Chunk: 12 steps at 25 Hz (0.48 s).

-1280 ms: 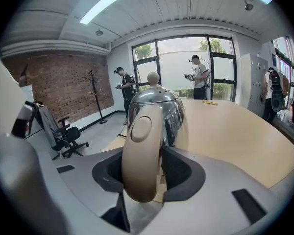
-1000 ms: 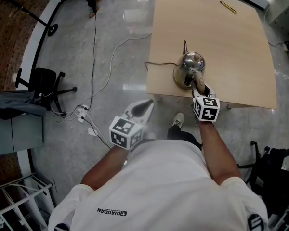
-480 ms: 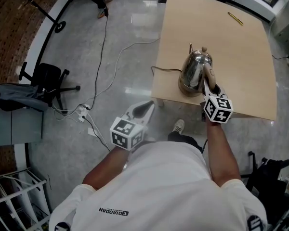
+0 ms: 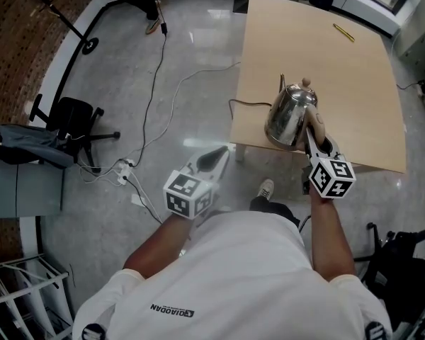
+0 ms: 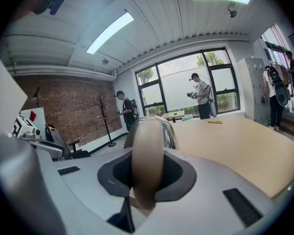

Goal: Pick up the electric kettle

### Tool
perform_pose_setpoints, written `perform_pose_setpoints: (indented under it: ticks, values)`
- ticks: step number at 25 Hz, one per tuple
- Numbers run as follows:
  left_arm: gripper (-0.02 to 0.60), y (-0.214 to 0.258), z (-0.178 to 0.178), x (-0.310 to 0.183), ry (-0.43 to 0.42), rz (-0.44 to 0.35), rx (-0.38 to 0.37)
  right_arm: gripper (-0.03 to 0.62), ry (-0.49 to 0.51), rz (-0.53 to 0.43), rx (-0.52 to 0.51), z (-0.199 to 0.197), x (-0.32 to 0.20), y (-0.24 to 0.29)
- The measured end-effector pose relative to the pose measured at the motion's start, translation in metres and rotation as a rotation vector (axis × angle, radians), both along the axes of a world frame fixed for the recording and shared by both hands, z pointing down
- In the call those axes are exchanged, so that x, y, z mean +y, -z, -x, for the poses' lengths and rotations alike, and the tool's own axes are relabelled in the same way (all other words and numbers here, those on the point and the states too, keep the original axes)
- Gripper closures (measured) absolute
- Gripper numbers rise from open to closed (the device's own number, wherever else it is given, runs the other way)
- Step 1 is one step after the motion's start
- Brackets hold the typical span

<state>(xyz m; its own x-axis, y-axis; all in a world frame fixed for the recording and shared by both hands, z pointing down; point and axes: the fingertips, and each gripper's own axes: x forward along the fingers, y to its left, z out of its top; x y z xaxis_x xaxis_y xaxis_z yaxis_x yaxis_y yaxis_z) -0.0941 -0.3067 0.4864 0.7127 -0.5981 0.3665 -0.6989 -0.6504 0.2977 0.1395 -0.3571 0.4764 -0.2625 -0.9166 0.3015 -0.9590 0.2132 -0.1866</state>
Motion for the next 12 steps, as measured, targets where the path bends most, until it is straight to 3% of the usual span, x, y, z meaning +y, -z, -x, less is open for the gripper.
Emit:
perform_pose_setpoints:
  ticks: [12]
  values:
    - [0.586,-0.002,0.006,0.062,-0.131,-0.002,0.015,0.511,0.000,0.029,-0.062,0.046,0.103,0.003]
